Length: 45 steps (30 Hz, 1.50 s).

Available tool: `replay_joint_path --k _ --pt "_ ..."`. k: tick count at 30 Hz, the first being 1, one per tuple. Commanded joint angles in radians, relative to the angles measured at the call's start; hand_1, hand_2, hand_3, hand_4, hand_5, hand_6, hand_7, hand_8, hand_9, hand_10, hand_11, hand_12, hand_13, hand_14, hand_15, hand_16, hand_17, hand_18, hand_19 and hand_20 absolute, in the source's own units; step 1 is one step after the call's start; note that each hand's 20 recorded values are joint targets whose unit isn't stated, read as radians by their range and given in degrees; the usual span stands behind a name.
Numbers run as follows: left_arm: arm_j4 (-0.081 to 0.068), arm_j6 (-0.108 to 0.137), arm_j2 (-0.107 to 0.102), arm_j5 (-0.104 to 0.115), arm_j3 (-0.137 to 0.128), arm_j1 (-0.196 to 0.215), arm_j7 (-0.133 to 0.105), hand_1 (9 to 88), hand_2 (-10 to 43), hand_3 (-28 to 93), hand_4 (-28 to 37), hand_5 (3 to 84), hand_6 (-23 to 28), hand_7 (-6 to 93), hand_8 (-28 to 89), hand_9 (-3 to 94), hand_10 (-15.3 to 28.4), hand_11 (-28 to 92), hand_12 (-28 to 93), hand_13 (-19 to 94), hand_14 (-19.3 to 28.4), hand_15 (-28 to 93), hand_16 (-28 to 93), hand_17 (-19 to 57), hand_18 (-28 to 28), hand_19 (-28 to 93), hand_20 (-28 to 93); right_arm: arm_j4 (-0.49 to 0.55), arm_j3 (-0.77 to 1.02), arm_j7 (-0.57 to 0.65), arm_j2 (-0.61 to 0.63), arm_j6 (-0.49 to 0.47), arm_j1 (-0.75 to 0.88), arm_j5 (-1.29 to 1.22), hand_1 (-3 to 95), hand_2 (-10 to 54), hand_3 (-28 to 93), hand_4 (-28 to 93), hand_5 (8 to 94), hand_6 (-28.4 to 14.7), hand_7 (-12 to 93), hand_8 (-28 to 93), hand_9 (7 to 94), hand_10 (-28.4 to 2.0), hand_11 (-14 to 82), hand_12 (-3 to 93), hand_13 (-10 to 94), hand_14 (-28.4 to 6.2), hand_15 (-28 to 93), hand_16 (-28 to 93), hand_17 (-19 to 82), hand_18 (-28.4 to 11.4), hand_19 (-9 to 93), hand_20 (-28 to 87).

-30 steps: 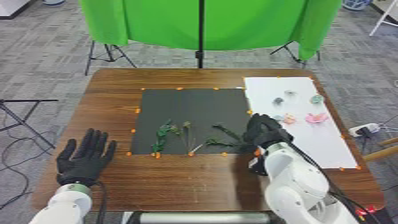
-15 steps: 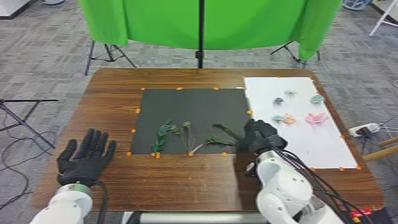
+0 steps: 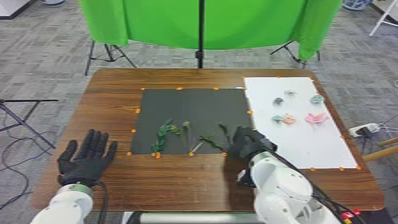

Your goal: Arrange flowers

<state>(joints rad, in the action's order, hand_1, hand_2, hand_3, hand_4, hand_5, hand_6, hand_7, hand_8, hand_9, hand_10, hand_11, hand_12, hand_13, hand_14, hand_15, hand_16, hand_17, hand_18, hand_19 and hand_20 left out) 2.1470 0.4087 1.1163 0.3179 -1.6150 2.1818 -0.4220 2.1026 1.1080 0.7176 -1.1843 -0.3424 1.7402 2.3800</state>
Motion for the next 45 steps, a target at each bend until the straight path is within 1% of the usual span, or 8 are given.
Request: replay_joint_path --k 1,6,13,23,29,34,41,45 --pt "-0.018 0.031 0.016 0.009 0.015 0.019 0.016 29.4 14.2 83 -28.3 51.7 11.5 15.0 -10 43.9 16.3 32 11 32 17.0 51 -10 -7.1 14.5 44 19 -0.028 -0.027 0.010 -0.029 -0.002 0.032 -0.043 49.9 -9.5 69 -28 72.7 -2.8 54 13 76.4 -16.7 30.2 24.3 72 -11.7 69 31 39 -26.9 93 54" --pt "-0.021 0.037 0.017 0.010 0.017 0.013 0.018 29.2 14.4 83 -28.3 51.8 11.5 15.0 -10 44.0 16.3 32 11 32 17.1 51 -10 -7.1 14.6 44 19 -0.034 -0.033 0.017 -0.038 0.017 0.028 -0.056 48.8 -9.5 70 -28 74.1 -3.6 42 12 75.3 -17.3 30.8 22.2 71 -12.1 70 30 39 -27.0 93 54" --pt "-0.020 0.038 0.018 0.012 0.016 0.014 0.017 29.2 14.7 83 -28.3 51.9 11.5 15.2 -10 44.0 16.3 32 11 32 17.0 51 -10 -7.2 14.6 44 19 -0.022 -0.029 0.045 -0.032 0.041 0.034 -0.043 47.6 -9.5 73 -28 74.7 -3.9 40 12 75.5 -17.6 30.5 21.9 71 -12.3 70 30 39 -26.9 93 53" --pt "-0.020 0.029 0.017 0.009 0.011 0.022 0.015 29.1 14.9 83 -28.3 51.8 11.5 15.1 -10 44.1 16.4 32 11 32 17.0 51 -10 -7.2 14.6 44 19 0.021 0.045 0.052 0.010 0.227 0.040 -0.018 43.2 -9.5 75 -26 74.3 -3.7 55 17 77.2 -17.6 33.3 23.2 73 -12.1 70 29 41 -27.2 93 54" --pt "-0.018 0.022 0.017 0.008 0.009 0.028 0.015 29.1 14.9 83 -28.3 51.9 11.5 15.1 -10 44.1 16.3 32 11 32 17.0 51 -10 -7.1 14.5 44 18 0.065 0.068 0.033 0.026 0.272 0.040 -0.039 39.5 -9.5 77 -25 73.9 -4.1 57 16 77.3 -17.6 35.9 24.0 73 -12.2 70 29 41 -27.2 93 55" --pt "-0.020 0.035 0.021 0.015 0.009 0.022 0.015 29.1 14.9 83 -28.3 51.9 11.5 15.1 -10 44.0 16.4 32 11 32 17.0 51 -10 -7.1 14.5 44 18 0.046 0.059 0.044 -0.002 0.225 0.014 -0.116 40.3 -9.5 76 -25 74.3 -3.8 55 15 77.0 -18.0 35.8 23.9 73 -12.5 70 29 41 -27.2 93 55" --pt "-0.020 0.042 0.022 0.015 0.005 0.020 0.012 29.2 15.3 83 -28.3 51.9 11.5 15.2 -10 44.1 16.3 32 11 32 17.0 51 -10 -7.3 14.7 44 18 0.043 0.086 0.008 -0.029 0.160 0.025 -0.259 41.7 -9.5 76 -24 80.3 -4.4 40 12 78.8 -18.4 32.0 22.2 73 -13.0 69 29 40 -27.3 93 54" --pt "-0.020 0.040 0.021 0.016 0.006 0.022 0.011 29.2 15.5 83 -28.3 52.0 11.5 15.2 -10 44.1 16.3 32 11 32 17.1 51 -10 -7.3 14.7 44 18 0.036 0.088 -0.006 -0.035 0.124 0.027 -0.275 43.0 -9.5 76 -24 86.9 -4.5 20 10 80.8 -18.6 22.4 19.7 74 -13.4 66 29 39 -27.4 93 52"
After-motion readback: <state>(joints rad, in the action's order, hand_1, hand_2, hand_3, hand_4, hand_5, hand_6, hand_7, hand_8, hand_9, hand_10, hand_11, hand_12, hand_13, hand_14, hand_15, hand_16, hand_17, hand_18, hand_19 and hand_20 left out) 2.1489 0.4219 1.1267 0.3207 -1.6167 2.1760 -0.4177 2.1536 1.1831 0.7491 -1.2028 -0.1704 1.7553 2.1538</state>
